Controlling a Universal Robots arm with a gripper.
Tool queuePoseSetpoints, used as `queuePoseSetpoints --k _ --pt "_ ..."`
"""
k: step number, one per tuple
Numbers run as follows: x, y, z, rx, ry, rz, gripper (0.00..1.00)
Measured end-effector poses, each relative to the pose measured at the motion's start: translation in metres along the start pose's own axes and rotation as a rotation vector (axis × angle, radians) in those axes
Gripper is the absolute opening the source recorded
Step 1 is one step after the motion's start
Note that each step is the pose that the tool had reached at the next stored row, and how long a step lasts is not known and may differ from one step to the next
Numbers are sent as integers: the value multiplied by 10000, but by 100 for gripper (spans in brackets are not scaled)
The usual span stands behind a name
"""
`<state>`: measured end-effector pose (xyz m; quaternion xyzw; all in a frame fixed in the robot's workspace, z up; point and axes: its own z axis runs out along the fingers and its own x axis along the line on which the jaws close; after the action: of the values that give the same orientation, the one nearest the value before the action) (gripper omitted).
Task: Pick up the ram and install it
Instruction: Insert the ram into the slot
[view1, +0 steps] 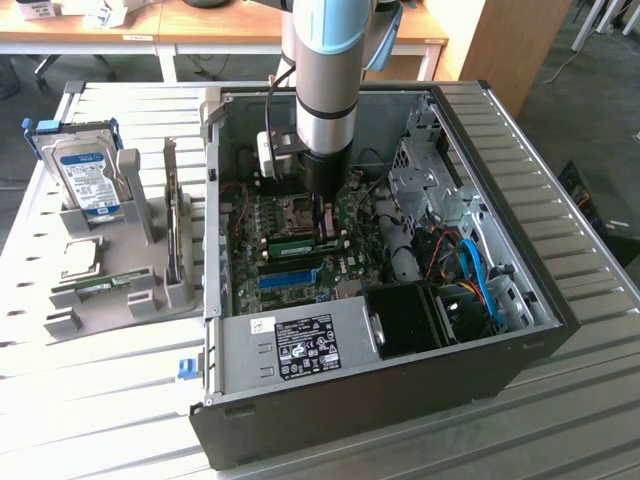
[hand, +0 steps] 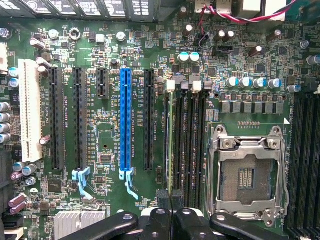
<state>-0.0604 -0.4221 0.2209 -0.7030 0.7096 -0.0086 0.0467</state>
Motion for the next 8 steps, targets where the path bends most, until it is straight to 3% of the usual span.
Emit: queuePoseSetpoints --k 2,4,5,8 --pt "0 0 1 3 -2 0 18" --pt "0 0 1 1 -2 0 18" --pt "0 0 0 1 -1 0 25" --pt "0 0 0 0 0 0 25"
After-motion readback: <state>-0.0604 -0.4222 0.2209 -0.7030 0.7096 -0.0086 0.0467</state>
